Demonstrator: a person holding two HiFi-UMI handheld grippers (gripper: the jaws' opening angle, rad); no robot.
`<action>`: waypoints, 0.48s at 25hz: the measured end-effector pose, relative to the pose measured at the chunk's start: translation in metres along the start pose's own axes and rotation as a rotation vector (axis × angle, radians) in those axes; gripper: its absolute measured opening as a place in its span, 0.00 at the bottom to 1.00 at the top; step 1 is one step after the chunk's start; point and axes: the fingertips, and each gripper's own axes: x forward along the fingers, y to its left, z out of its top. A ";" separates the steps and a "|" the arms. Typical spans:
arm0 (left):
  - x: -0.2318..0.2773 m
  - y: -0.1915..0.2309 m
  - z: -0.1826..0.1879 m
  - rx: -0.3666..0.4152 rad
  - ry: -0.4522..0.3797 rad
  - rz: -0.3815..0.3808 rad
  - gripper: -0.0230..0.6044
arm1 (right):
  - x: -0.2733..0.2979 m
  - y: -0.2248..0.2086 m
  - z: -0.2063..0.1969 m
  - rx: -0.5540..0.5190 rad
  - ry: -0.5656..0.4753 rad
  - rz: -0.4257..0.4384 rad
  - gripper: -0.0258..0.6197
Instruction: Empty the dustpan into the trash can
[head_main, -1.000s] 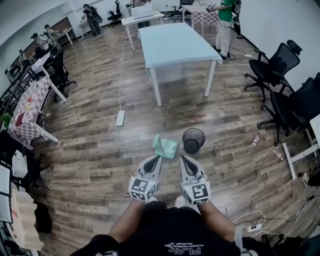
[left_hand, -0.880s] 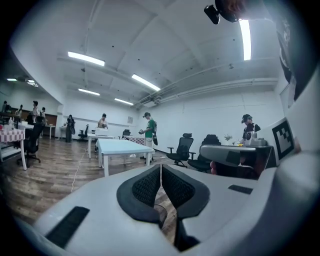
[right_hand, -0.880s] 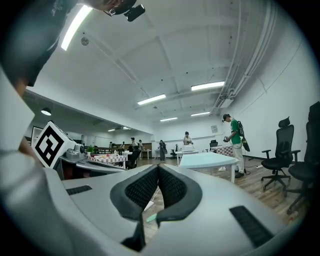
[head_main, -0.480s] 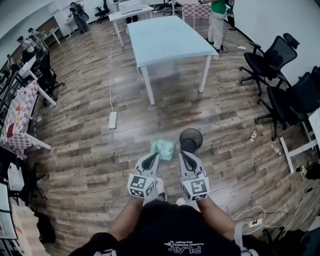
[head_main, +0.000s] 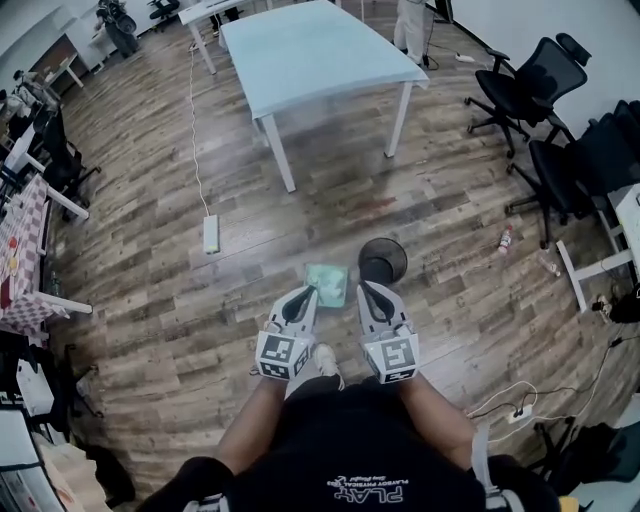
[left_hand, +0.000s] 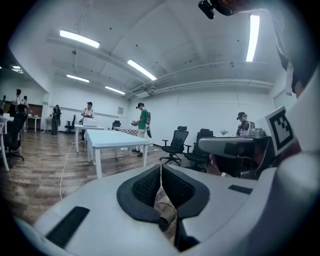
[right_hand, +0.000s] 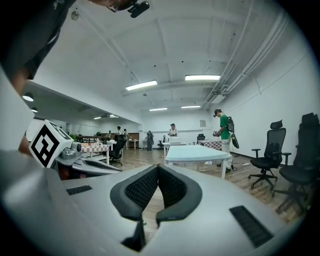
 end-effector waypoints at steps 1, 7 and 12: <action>0.005 0.004 -0.002 -0.002 0.009 -0.008 0.09 | 0.006 -0.001 -0.001 0.002 0.000 -0.010 0.08; 0.030 0.016 -0.020 -0.020 0.077 -0.003 0.09 | 0.025 -0.015 -0.011 0.011 0.040 -0.019 0.08; 0.049 0.026 -0.038 -0.007 0.136 0.023 0.09 | 0.039 -0.033 -0.022 0.013 0.056 -0.007 0.08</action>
